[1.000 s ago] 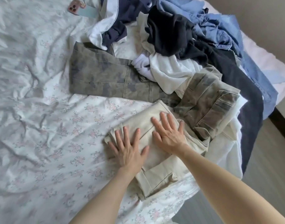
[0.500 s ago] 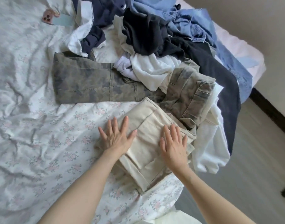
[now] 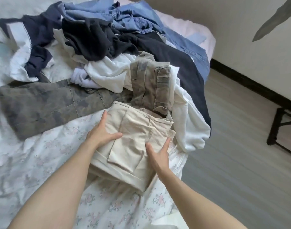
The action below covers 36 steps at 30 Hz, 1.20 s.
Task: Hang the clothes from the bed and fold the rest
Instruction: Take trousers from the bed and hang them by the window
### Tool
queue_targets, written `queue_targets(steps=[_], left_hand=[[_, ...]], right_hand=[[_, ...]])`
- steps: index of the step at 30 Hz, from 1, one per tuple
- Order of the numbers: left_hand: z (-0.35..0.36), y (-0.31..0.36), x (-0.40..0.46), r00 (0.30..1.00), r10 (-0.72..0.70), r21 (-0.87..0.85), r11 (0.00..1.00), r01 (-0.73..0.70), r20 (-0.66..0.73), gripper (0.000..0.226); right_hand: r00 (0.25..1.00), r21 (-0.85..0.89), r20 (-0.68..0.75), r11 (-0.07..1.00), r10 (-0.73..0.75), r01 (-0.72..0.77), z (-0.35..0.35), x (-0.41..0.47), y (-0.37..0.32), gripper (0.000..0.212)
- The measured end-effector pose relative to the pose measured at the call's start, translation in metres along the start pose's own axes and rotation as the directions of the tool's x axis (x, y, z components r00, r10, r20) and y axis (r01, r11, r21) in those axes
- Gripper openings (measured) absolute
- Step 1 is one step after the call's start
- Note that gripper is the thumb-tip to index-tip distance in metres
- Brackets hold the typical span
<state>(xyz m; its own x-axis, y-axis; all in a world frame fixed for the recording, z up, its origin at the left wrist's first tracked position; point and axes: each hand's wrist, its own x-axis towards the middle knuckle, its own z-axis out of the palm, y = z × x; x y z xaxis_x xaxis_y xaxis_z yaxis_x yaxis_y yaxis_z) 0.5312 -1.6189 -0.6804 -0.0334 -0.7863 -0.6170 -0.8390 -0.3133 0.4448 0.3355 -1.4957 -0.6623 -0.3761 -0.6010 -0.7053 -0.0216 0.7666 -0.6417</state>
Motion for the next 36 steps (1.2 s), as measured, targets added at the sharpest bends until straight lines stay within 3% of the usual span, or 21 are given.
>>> queue_targets(steps=[4, 10, 15, 18, 20, 21, 23, 26, 33, 36], left_hand=[[-0.011, -0.004, -0.006, 1.0, -0.018, -0.208, 0.978, 0.016, -0.006, 0.112], [-0.006, -0.005, -0.076, 0.955, -0.063, -0.31, 0.95, -0.032, -0.291, 0.085], [-0.01, 0.019, -0.145, 0.776, -0.202, -0.341, 0.94, -0.018, -0.598, 0.075], [-0.03, 0.04, -0.176, 0.655, -0.251, -0.344, 0.939, -0.015, -0.713, 0.07], [-0.035, 0.05, -0.181, 0.615, -0.224, -0.309, 0.95, -0.035, -0.756, 0.069], [-0.059, 0.055, -0.217, 0.528, -0.248, -0.323, 0.945, -0.053, -0.813, 0.069], [-0.068, 0.065, -0.228, 0.505, -0.237, -0.315, 0.946, -0.075, -0.83, 0.068], [-0.085, 0.069, -0.262, 0.403, -0.286, -0.339, 0.938, -0.066, -0.869, 0.067], [-0.126, 0.065, -0.38, 0.099, -0.411, -0.416, 0.908, -0.036, -0.906, 0.066], [-0.137, 0.049, -0.442, 0.0, -0.448, -0.448, 0.894, -0.022, -0.894, 0.066]], right_hand=[[0.997, 0.038, -0.033, 0.997, -0.064, 0.065, 0.002, -0.003, -0.005, 0.093], [0.931, -0.146, -0.095, 0.93, -0.352, 0.337, -0.005, -0.028, -0.03, 0.076], [0.78, -0.316, -0.07, 0.756, -0.622, 0.574, -0.007, -0.062, -0.075, 0.065], [0.704, -0.339, -0.038, 0.672, -0.71, 0.659, -0.006, -0.081, -0.106, 0.058], [0.691, -0.328, -0.049, 0.665, -0.721, 0.671, -0.011, -0.084, -0.117, 0.054], [0.633, -0.28, 0.011, 0.605, -0.774, 0.745, -0.012, -0.114, -0.14, 0.053], [0.623, -0.261, 0.023, 0.597, -0.782, 0.758, -0.016, -0.121, -0.149, 0.052], [0.54, -0.201, 0.116, 0.513, -0.834, 0.835, -0.018, -0.151, -0.17, 0.051], [0.221, 0.059, 0.328, 0.253, -0.918, 0.966, -0.007, -0.254, -0.213, 0.049], [0.138, 0.13, 0.376, 0.199, -0.916, 0.971, 0.002, -0.311, -0.211, 0.049]])
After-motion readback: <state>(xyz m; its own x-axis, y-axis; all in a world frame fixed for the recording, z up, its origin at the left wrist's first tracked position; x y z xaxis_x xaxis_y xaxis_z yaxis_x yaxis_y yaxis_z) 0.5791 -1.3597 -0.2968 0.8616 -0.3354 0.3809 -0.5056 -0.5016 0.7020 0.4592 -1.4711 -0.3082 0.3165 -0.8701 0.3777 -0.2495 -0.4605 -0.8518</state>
